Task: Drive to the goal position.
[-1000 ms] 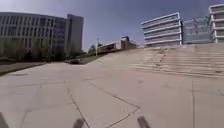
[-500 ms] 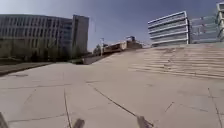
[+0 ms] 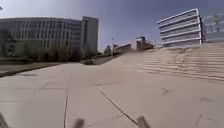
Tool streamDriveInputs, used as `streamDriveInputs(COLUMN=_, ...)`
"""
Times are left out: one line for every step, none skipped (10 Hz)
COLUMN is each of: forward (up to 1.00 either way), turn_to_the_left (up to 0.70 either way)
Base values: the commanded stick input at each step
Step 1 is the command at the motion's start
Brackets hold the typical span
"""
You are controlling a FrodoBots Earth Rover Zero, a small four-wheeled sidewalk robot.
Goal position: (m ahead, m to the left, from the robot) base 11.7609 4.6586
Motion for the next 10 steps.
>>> streamDriveInputs(forward=0.70, turn_to_the_left=0.00)
streamDriveInputs(forward=0.70, turn_to_the_left=0.00)
streamDriveInputs(forward=0.70, turn_to_the_left=0.00)
streamDriveInputs(forward=0.70, turn_to_the_left=0.00)
streamDriveInputs(forward=0.70, turn_to_the_left=0.00)
streamDriveInputs(forward=0.70, turn_to_the_left=0.00)
streamDriveInputs(forward=0.70, turn_to_the_left=0.01)
streamDriveInputs(forward=0.70, turn_to_the_left=0.04)
streamDriveInputs(forward=0.70, turn_to_the_left=0.11)
streamDriveInputs(forward=0.70, turn_to_the_left=0.26)
